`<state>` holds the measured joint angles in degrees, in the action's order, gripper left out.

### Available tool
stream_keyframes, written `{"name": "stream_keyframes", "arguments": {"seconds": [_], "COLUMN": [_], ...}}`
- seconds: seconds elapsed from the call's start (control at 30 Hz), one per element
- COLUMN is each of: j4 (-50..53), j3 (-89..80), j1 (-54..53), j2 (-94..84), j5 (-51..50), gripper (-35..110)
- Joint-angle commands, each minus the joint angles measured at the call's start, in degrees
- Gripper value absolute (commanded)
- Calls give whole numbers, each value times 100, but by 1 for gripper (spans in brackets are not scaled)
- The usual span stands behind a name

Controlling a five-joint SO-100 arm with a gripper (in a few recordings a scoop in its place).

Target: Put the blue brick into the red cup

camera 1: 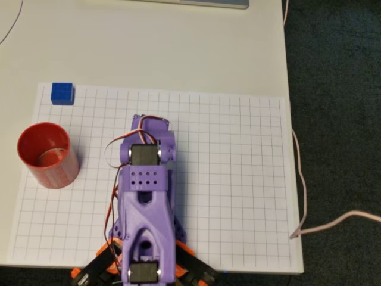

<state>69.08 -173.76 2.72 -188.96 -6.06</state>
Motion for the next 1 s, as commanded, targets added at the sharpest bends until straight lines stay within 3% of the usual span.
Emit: {"name": "stream_keyframes", "arguments": {"seconds": [0.0,0.27,0.5,0.97], "j4": [0,0,536,2312], "j3": [35,149,1767,7664], "j1": [97,-387,-563,88], "j2": [-26,-26,149,5801], "j5": [-62,229,475,1090], "gripper": [0,0,0,0]}}
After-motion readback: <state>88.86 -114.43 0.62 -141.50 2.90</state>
